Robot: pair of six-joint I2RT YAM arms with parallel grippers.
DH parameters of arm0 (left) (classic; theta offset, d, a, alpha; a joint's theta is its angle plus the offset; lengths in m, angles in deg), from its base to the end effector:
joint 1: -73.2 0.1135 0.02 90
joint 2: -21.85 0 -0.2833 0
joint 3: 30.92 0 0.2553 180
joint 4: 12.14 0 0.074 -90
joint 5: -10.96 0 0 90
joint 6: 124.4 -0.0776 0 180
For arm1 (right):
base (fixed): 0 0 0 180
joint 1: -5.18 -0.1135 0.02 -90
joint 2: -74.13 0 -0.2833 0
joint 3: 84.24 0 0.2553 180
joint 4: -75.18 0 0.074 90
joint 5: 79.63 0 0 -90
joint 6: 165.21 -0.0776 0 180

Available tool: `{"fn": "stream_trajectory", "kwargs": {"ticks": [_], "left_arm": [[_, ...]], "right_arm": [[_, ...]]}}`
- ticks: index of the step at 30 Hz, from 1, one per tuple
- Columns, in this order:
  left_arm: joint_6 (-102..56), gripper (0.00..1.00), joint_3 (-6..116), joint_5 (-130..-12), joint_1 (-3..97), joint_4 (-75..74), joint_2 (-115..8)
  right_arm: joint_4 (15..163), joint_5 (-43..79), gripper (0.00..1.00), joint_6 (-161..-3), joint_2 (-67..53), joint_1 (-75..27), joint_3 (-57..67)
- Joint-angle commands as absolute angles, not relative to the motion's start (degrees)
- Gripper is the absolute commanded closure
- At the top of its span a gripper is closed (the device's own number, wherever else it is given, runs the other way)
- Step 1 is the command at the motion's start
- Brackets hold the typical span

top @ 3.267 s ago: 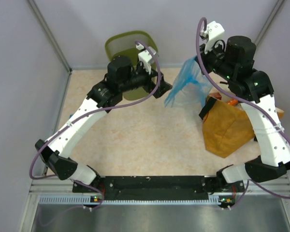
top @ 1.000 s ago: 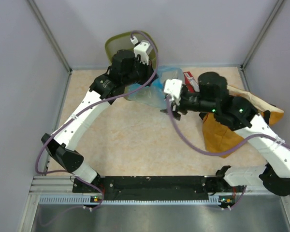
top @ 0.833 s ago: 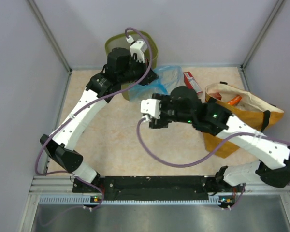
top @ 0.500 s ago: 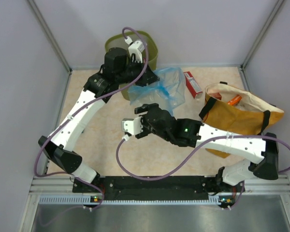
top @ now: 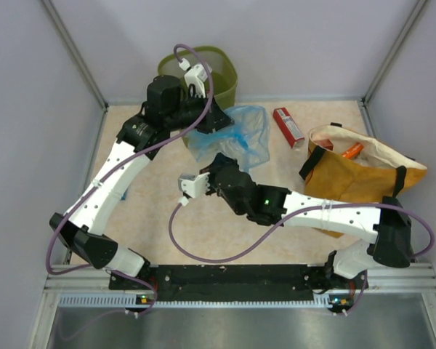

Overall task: Put the trash bags into the trash bin
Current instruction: Unfold the trash bag at the center of the board.

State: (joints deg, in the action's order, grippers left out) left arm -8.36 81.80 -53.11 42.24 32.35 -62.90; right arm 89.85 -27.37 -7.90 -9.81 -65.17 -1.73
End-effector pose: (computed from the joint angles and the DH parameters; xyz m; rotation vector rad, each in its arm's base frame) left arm 0.2890 -0.2130 0.4745 0.4188 1.9354 -1.0900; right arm 0.1710 0.3375 0.3513 -1.4870 1.0641 -0.5697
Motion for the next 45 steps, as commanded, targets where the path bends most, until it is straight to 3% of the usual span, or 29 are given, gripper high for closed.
{"fn": "stream_trajectory", "kwargs": {"ticks": [1, 9, 21, 25, 29, 30, 33, 36, 41, 45], "left_arm": [[-10.14, 1.0, 81.28, -54.25, 43.67, 29.05, -60.33], [-19.89, 1.0, 82.59, -60.93, 45.16, 28.7, -60.94], [-31.49, 1.0, 83.3, -71.48, 45.34, 28.09, -60.59], [-33.0, 1.0, 83.92, -71.66, 45.43, 28.79, -59.8], [-30.46, 1.0, 83.92, -69.91, 45.43, 29.67, -58.92], [-29.4, 1.0, 83.83, -69.64, 45.43, 30.1, -58.66], [-24.84, 1.0, 83.65, -69.38, 45.52, 31.33, -57.96], [-19.04, 1.0, 83.74, -67.45, 45.34, 31.69, -57.43], [-10.07, 1.0, 89.27, -61.65, 45.43, 34.76, -59.97], [-6.2, 1.0, 93.84, -59.19, 45.52, 36.34, -63.4]], "right_arm": [[95.77, -24.89, 1.0, -14.89, -7.7, -65.49, -1.22], [115.04, -4.51, 1.0, -31.6, -3.39, -65.49, -2.01], [134.64, 24.15, 1.0, -39.43, -1.28, -63.12, 0.44], [135.7, 24.88, 1.0, -39.7, -0.49, -62.76, 0.63], [132.55, 15.67, 1.0, -39.61, 0.04, -62.5, 2.99], [131.58, 12.34, 0.97, -39.44, 0.13, -62.41, 3.78], [127.36, 5.82, 0.68, -39.35, 0.04, -62.15, 7.3], [122.36, 1.86, 0.49, -40.31, -0.84, -62.15, 9.93], [118.4, -3.94, 0.35, -37.87, -3.92, -63.37, 11.79], [113.83, -10.97, 0.32, -31.37, -4.44, -66.36, 8.11]]}}
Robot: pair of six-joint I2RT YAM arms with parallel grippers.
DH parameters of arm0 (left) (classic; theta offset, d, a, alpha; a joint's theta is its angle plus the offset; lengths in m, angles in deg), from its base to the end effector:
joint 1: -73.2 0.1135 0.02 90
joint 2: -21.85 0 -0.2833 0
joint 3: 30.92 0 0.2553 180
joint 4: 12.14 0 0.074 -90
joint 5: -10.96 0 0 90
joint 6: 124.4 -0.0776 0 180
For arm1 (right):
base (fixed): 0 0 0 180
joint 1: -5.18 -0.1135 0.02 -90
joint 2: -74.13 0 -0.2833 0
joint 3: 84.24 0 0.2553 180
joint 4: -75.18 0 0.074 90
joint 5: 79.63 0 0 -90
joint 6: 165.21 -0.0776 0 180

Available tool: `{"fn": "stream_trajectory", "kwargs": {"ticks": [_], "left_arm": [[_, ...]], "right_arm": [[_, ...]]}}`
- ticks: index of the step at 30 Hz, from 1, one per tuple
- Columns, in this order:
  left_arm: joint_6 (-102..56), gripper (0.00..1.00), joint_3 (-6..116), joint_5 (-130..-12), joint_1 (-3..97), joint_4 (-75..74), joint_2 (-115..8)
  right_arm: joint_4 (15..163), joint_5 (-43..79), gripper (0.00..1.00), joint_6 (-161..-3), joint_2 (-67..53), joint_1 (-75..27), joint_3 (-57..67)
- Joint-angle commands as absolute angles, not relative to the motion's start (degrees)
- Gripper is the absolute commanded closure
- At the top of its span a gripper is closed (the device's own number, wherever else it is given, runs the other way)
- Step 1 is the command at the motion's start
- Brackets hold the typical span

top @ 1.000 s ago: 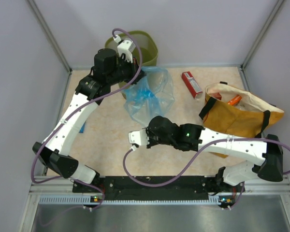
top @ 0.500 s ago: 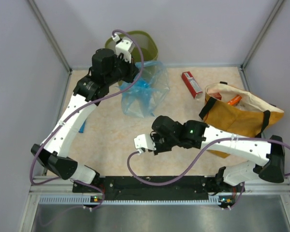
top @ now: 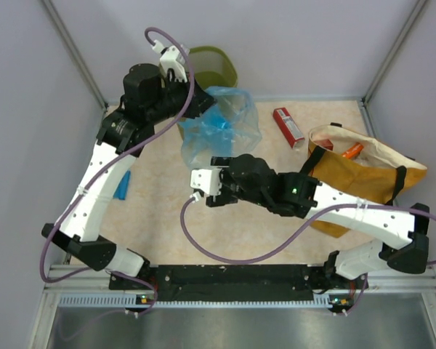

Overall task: Put the trash bags into the trash bin
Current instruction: Unfold the trash bag at the center of the board.

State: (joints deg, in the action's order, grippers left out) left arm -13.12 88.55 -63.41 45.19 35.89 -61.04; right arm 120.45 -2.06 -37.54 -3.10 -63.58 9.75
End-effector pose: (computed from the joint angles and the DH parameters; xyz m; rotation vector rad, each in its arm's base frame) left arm 0.2866 -0.1761 0.5172 0.3131 1.8186 -0.8541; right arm 0.1364 0.3048 0.3919 -1.5648 1.3360 0.1119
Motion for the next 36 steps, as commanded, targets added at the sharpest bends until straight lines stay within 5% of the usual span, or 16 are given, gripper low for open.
{"fn": "stream_trajectory", "kwargs": {"ticks": [1, 13, 18, 24, 36], "left_arm": [[-5.41, 1.0, 94.63, -58.48, 45.52, 36.43, -64.1], [-0.92, 1.0, 93.07, -52.77, 45.6, 35.12, -64.47], [0.05, 1.0, 88.76, -51.45, 45.52, 34.15, -61.48], [0.75, 1.0, 85.5, -49.96, 45.52, 33.27, -59.71], [-11.01, 1.0, 89.18, -56.28, 46.48, 34.06, -60.06]], "right_arm": [[111.99, -13.25, 0.31, -28.92, -4.36, -67.32, 6.53], [65.06, -33.48, 0.27, 4.76, -7.78, -72.7, -14.31], [68.47, -33.93, 0.45, 1.08, -9.36, -70.41, -9.84], [67.49, -33.75, 1.0, 1.96, -9.98, -69.53, -8.52], [106.24, -15.06, 1.0, -27.47, -5.24, -69.27, -3.06]]}}
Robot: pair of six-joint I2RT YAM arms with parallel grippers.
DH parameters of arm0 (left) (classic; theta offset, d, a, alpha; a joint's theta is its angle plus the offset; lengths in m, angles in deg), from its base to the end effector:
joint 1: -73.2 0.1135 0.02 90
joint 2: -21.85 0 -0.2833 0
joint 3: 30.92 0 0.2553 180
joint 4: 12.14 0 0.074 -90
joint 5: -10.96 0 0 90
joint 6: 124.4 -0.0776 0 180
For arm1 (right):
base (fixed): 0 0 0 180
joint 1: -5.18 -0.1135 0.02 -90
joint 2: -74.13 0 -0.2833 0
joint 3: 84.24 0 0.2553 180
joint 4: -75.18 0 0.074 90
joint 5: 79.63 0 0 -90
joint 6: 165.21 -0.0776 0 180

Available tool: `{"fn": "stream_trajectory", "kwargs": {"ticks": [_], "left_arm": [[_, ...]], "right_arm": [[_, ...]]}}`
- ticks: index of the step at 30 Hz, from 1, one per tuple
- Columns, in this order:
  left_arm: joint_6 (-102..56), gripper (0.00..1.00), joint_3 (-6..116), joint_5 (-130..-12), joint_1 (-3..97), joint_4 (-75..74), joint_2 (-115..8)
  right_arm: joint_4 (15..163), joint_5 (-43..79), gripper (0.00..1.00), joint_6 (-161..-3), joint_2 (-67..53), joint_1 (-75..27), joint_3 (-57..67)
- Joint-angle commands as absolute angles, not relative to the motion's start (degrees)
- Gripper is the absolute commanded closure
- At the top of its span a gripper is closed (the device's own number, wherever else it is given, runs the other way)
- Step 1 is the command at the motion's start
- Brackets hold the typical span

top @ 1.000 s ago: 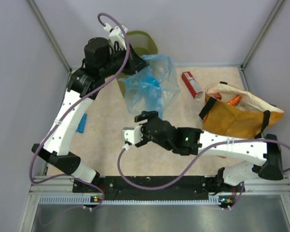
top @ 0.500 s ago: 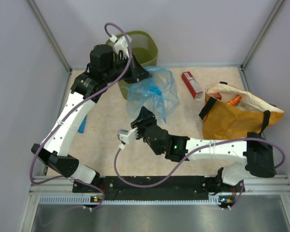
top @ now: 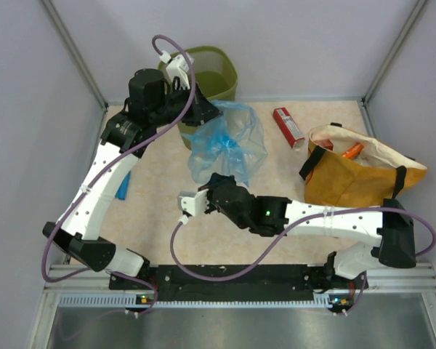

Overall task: Put the trash bags into the trash bin
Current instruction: Unfold the trash bag at the center of the board.

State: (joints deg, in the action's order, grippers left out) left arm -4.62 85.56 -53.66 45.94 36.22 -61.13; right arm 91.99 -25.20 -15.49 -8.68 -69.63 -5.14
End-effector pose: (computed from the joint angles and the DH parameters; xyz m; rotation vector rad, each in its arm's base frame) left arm 0.2848 -0.1842 0.4986 0.2904 1.9278 -1.0856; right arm 0.1399 0.3431 0.3300 -1.5355 1.0862 -0.4167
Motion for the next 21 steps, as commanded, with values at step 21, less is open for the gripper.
{"fn": "stream_trajectory", "kwargs": {"ticks": [21], "left_arm": [[-36.15, 1.0, 90.86, -74.2, 46.48, 35.47, -63.58]], "right_arm": [[129.55, 18.98, 1.0, -38.64, -2.24, -67.69, 0.1]]}}
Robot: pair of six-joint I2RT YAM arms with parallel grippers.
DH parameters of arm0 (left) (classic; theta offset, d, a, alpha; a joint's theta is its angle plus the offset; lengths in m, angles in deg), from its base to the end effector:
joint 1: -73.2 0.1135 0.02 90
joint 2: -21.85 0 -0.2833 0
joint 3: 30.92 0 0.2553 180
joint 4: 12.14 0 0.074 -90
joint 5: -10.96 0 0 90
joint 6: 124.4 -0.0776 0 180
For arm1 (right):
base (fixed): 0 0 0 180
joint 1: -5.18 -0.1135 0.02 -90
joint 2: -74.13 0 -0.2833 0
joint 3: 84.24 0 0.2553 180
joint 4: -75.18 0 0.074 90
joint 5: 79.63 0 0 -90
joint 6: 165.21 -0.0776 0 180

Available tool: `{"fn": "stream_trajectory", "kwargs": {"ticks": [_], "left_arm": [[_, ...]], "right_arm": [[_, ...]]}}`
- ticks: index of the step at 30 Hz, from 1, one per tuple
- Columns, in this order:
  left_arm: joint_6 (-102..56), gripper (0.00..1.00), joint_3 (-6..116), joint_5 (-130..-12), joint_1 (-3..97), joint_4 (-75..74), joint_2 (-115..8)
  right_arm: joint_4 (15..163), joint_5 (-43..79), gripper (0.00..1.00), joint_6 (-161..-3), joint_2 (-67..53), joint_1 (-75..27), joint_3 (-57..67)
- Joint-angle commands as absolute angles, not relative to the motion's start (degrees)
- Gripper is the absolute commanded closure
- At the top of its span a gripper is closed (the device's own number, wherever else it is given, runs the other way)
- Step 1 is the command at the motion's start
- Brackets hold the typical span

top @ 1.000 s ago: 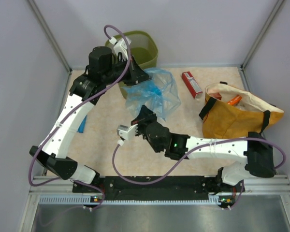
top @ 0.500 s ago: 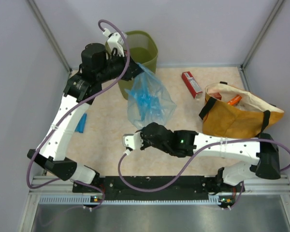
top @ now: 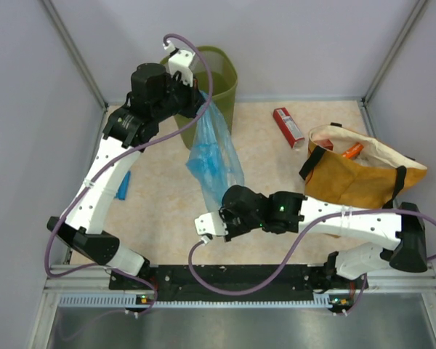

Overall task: Put the trash bags into the trash bin
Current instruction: Unfold the trash bag at the center of the board.

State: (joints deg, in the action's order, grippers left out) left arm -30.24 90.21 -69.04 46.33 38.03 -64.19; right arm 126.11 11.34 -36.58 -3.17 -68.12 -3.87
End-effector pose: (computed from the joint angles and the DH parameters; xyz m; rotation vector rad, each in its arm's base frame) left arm 0.3102 -0.1723 0.5038 0.4884 1.7988 -0.5379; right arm 0.0891 0.3015 0.2911 -2.0163 1.3523 0.2983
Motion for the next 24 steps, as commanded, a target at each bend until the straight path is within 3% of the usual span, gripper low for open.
{"fn": "stream_trajectory", "kwargs": {"ticks": [1, 13, 23, 24], "left_arm": [[-36.77, 1.0, 90.86, -74.65, 46.57, 35.12, -63.58], [-40.38, 1.0, 92.97, -80.43, 46.57, 32.48, -65.86], [-41.26, 1.0, 92.27, -77.48, 46.48, 34.84, -64.29], [-41.34, 1.0, 91.83, -76.68, 46.57, 35.64, -63.67]], "right_arm": [[130.16, 19.68, 1.0, -38.65, -2.59, -67.77, 0.45], [133.86, 25.84, 1.0, -39.61, -5.5, -68.3, 2.21], [134.38, 20.23, 1.0, -40.14, -6.38, -68.83, 4.84], [134.39, 18.65, 0.9, -40.23, -6.29, -68.65, 5.63]]}}
